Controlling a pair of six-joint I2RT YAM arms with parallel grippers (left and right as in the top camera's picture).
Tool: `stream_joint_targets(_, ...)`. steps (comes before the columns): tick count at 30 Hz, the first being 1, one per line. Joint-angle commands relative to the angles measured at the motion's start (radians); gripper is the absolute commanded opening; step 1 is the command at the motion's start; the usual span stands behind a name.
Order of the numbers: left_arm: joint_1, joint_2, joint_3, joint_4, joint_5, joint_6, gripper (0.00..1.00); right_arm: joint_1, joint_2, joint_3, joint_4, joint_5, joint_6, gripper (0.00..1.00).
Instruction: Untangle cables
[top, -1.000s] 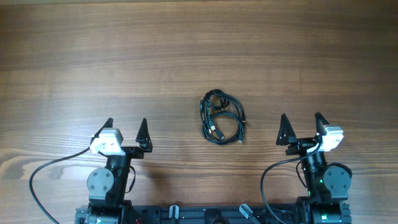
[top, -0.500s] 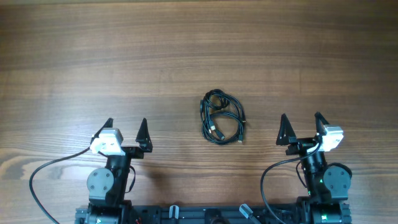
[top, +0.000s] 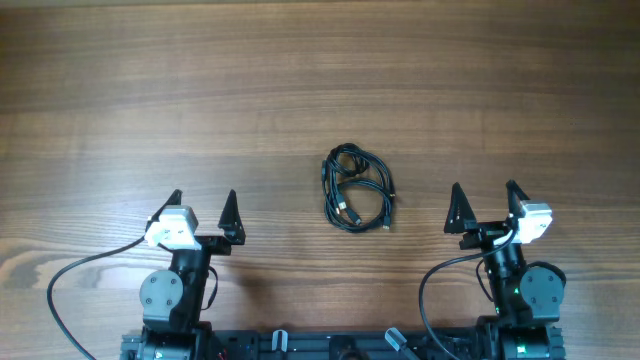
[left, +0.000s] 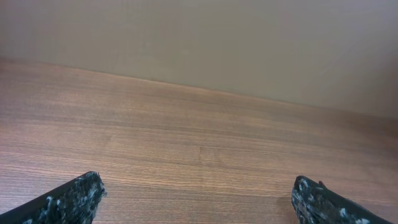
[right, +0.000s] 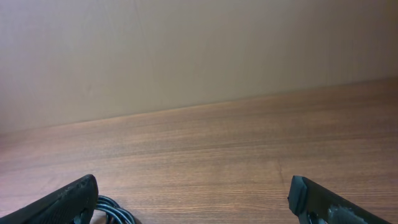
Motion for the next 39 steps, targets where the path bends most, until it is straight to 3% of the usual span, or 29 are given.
stream_joint_targets(1,0.006,-0.001,-0.004,-0.004,0.015,0.020,1.00,0.005,-0.005,-0.001,0.003,0.014,0.009,1.00)
stream_joint_targets(8,0.006,-0.001,-0.004,0.003,0.008,0.020,1.00,0.005,-0.005,-0.001,0.003,0.014,0.009,1.00)
stream_joint_targets(13,0.007,-0.001,-0.004,0.093,0.009,0.020,1.00,0.005,-0.005,-0.001,0.003,0.014,0.009,1.00)
stream_joint_targets(16,0.007,-0.001,0.013,0.132,0.077,0.019,1.00,0.005,-0.005,-0.001,0.003,0.014,0.009,1.00)
stream_joint_targets(22,0.007,0.044,0.188,0.007,0.124,-0.006,1.00,0.005,-0.005,-0.001,0.003,0.014,0.009,1.00)
stream_joint_targets(32,0.007,0.484,0.628,-0.237,0.134,-0.006,1.00,0.005,-0.005,-0.001,0.003,0.014,0.009,1.00)
stream_joint_targets(39,0.006,0.855,0.949,-0.463,0.302,-0.006,1.00,0.005,-0.005,-0.001,0.003,0.014,0.009,1.00)
